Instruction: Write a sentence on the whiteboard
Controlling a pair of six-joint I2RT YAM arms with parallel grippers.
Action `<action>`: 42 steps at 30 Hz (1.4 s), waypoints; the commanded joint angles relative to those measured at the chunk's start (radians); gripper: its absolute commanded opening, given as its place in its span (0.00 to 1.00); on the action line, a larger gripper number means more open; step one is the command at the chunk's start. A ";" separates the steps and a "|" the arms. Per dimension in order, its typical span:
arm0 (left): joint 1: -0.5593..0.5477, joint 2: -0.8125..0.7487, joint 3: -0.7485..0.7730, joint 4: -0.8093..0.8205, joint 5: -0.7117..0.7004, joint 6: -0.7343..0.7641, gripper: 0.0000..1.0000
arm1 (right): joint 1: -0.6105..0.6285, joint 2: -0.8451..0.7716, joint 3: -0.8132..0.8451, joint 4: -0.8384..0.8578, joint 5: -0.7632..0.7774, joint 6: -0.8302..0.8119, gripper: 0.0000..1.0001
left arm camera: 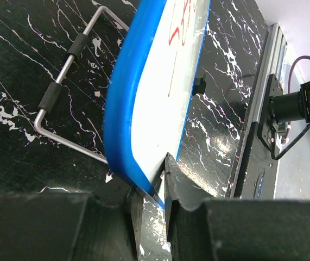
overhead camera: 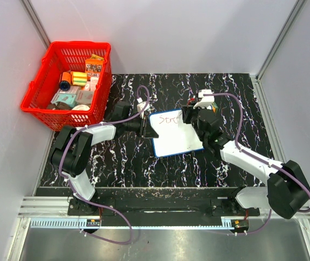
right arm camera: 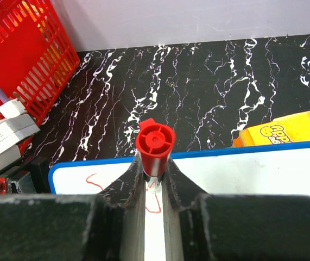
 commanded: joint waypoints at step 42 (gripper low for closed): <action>-0.014 0.014 -0.007 -0.059 -0.150 0.131 0.00 | -0.028 -0.015 0.016 0.029 0.027 -0.012 0.00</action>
